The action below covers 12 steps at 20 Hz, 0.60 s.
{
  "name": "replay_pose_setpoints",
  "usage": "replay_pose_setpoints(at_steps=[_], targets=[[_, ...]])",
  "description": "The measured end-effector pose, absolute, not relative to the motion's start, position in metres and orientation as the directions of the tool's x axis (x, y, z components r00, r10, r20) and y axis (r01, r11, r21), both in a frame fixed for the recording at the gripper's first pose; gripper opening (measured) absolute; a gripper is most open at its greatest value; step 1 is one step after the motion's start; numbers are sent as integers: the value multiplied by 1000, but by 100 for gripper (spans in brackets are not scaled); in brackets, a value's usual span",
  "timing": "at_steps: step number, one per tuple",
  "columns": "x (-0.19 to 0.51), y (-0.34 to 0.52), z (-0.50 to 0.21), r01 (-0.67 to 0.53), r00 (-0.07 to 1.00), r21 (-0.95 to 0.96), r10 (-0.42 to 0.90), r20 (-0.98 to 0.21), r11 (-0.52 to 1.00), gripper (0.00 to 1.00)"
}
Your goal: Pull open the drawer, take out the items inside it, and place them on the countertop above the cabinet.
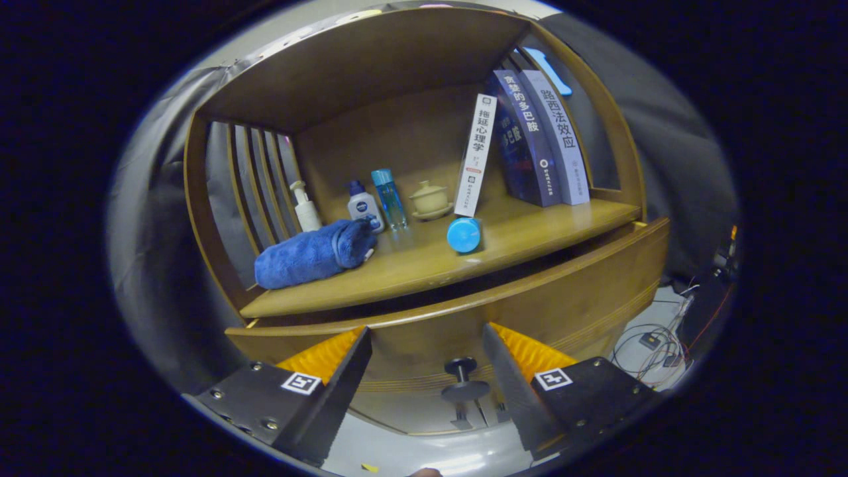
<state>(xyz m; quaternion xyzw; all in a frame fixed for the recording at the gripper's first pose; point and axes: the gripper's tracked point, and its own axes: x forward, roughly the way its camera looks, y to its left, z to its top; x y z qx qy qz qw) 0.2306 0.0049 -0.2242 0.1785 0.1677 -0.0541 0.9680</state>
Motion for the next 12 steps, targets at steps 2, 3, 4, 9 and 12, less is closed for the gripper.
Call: replay_pose_setpoints(at_steps=[2, 3, 4, 9, 12], targets=[[234, 4, -225, 164, 938, 336, -41, -345, 927, 100], [236, 4, -226, 164, 937, 337, -40, -347, 927, 100], [238, 3, -226, 164, 936, 338, -38, -349, 927, 100], [250, 3, -227, 166, 935, 343, -37, -353, 925, 100], [255, 3, -228, 163, 931, 340, -30, -365, 926, 100]])
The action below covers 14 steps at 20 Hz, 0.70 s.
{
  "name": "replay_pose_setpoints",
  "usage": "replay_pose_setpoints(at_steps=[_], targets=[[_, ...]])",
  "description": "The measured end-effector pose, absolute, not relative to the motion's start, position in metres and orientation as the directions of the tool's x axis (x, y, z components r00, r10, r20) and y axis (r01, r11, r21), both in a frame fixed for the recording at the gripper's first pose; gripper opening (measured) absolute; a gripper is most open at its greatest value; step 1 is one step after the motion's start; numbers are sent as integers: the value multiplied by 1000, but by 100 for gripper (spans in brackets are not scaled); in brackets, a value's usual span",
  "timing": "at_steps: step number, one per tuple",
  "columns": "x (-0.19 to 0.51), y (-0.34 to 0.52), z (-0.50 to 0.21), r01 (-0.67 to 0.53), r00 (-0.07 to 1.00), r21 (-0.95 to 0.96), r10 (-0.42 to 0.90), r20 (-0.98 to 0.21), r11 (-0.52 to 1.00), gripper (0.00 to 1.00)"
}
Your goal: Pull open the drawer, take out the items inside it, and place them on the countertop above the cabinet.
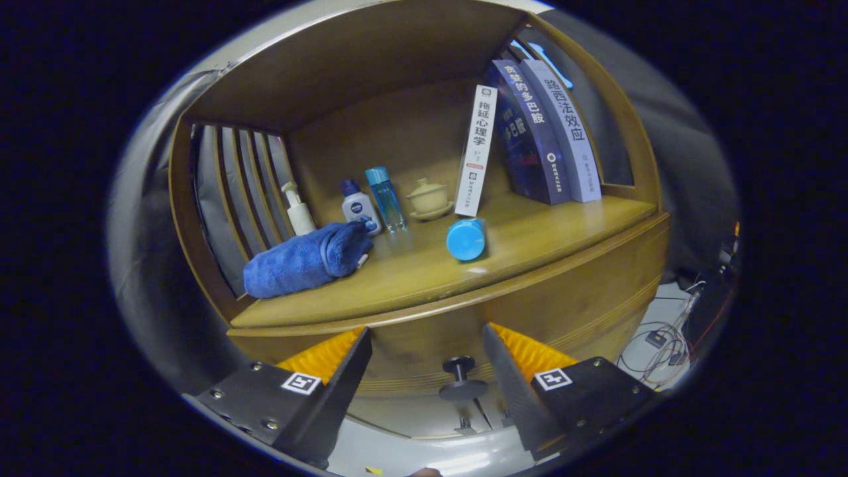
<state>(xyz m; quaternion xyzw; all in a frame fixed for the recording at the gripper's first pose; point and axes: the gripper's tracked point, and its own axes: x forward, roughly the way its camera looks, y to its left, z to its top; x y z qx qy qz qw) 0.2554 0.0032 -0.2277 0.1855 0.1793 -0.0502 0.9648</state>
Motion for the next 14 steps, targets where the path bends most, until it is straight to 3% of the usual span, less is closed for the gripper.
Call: replay_pose_setpoints(at_steps=[7, 8, 14], targets=[[250, 6, -225, 167, 924, 306, -41, -381, 937, 99], [247, 10, -218, 150, 927, 276, -38, -374, 949, 91], [220, 14, -124, 128, 978, 185, -93, -187, 974, 78]])
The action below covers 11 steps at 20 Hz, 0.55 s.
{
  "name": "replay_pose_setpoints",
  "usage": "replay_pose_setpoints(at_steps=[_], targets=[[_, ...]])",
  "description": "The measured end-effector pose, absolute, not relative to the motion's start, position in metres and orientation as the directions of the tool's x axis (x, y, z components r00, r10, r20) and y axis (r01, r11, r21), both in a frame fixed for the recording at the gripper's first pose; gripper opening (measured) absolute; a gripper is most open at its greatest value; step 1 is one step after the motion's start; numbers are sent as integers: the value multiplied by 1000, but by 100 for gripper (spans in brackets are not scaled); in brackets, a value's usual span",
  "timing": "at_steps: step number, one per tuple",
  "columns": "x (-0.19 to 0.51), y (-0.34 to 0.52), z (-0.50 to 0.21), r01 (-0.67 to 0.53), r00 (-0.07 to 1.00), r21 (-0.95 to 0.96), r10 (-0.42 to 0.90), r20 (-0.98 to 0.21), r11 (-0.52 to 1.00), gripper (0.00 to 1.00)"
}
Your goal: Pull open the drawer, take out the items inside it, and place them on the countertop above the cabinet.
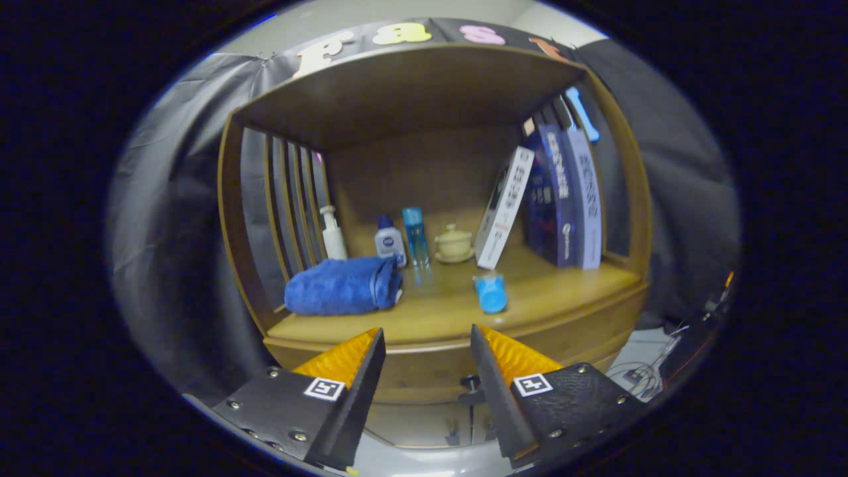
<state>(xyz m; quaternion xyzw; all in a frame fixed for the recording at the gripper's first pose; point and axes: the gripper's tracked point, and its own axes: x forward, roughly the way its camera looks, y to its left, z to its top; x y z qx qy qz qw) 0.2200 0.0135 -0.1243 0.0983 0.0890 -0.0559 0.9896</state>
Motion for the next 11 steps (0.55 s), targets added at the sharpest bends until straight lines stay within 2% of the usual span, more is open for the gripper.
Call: replay_pose_setpoints(at_steps=[3, 8, 9, 11], targets=[[202, 8, -76, 164, 982, 144, -148, -114, 976, 78], [163, -7, -26, 224, 973, 66, -219, -68, 972, 77], [156, -2, -16, 201, 979, 62, -198, -50, 978, 77], [143, 19, -1, 68, 998, 75, -68, -14, 995, 77]])
